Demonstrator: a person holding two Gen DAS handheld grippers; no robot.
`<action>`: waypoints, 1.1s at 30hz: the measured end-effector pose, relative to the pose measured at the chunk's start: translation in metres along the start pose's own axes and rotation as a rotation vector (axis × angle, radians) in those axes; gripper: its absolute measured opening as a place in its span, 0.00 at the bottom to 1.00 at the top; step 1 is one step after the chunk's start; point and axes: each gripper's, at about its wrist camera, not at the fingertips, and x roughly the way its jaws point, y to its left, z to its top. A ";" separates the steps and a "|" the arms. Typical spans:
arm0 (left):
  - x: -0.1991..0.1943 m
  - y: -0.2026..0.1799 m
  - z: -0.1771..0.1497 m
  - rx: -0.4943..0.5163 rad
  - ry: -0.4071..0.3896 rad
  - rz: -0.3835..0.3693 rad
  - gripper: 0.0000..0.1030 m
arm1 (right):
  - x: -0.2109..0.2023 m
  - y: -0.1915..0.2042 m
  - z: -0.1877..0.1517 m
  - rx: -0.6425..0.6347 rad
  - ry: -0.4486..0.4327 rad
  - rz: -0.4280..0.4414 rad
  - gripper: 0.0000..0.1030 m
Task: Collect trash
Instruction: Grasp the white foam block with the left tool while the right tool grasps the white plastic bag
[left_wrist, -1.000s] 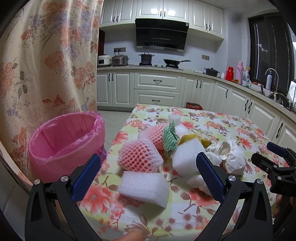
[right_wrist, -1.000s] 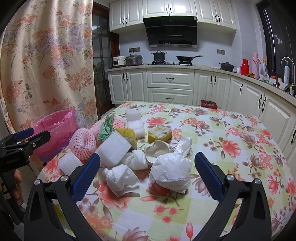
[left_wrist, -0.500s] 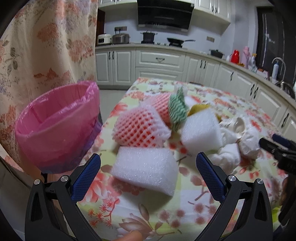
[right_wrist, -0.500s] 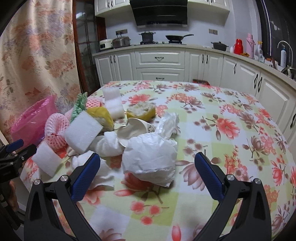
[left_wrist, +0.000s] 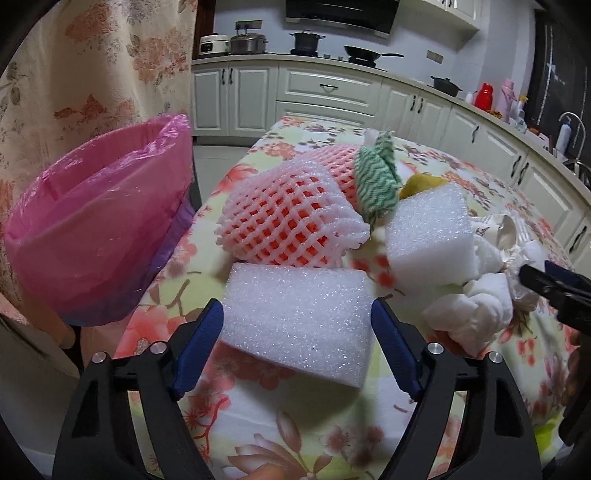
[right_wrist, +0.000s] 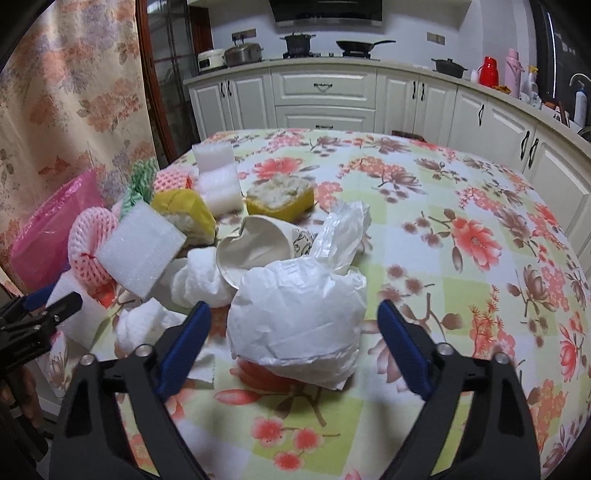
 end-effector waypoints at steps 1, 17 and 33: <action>-0.001 -0.001 0.000 0.002 -0.002 -0.002 0.71 | 0.002 0.001 0.000 -0.005 0.008 -0.001 0.73; -0.021 -0.015 0.014 0.030 -0.030 -0.051 0.44 | -0.021 -0.006 0.000 -0.009 -0.040 0.016 0.44; -0.015 0.003 0.011 -0.039 -0.013 -0.035 0.92 | -0.034 -0.009 0.003 -0.018 -0.079 0.006 0.44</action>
